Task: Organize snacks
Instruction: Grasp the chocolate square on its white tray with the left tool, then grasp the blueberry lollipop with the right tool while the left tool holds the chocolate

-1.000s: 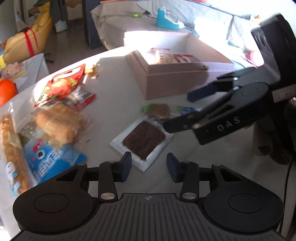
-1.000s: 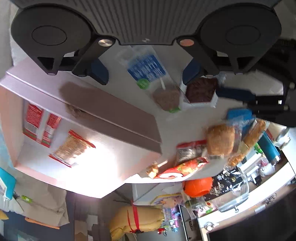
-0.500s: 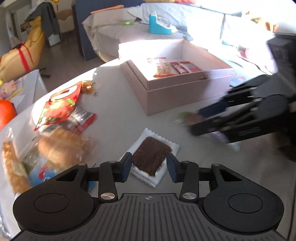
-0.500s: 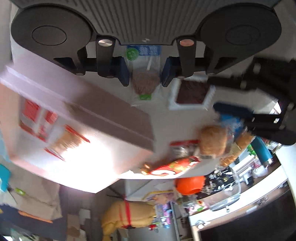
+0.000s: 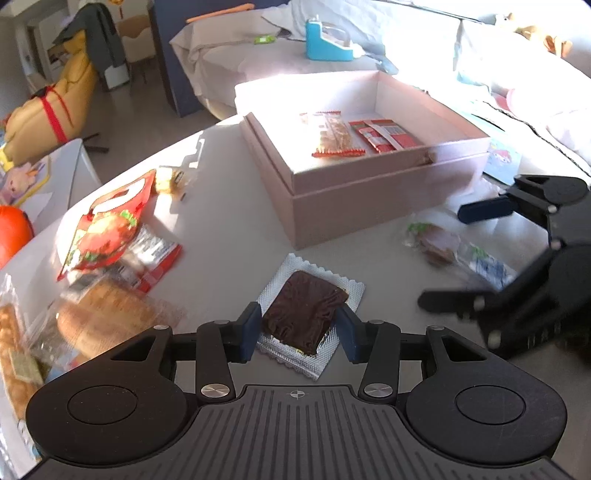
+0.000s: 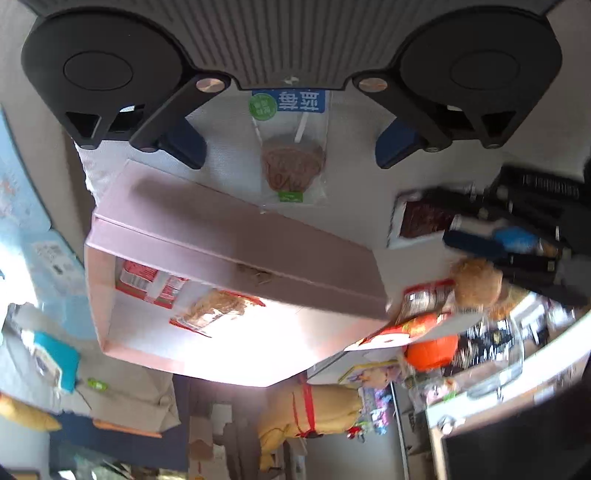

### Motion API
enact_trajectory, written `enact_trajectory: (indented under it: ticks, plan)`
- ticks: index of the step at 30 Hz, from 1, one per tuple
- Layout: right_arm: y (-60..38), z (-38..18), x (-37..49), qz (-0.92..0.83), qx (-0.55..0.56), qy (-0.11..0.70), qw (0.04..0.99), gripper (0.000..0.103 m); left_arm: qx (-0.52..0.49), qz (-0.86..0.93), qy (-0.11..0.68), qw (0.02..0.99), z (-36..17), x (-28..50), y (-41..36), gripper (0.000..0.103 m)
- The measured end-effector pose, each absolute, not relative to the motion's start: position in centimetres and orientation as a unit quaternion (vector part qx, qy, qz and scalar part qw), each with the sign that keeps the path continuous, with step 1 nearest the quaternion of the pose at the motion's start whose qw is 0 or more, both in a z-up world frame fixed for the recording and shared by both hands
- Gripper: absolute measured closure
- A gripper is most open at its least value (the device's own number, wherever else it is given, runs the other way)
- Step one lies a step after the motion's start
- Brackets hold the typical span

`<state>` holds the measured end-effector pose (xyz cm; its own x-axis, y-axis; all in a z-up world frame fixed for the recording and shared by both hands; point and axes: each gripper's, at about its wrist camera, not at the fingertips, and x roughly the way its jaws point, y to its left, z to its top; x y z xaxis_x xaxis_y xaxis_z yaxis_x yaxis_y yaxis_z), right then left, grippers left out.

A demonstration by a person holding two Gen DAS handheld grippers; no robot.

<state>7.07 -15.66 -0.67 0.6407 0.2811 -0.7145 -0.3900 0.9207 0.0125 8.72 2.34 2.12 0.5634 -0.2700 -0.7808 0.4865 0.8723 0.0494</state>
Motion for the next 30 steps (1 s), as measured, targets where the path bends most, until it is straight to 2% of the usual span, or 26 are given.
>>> enact_trajectory:
  ticks: [2,6,30]
  plan:
    - [-15.5,-0.7,7.0,0.177,-0.074,0.379,0.905,0.0,0.136,-0.215,0.41,0.876,2.1,9.1,1.8,0.053]
    - [-15.6,-0.8,7.0,0.177,-0.071,0.379,0.906,0.0,0.129,-0.224,0.411,0.874,2.0,9.8,1.0,0.056]
    - [-15.6,-1.0,6.8,0.175,-0.07,0.376,0.907,0.0,0.094,-0.231,0.417,0.874,1.7,9.3,1.0,0.056]
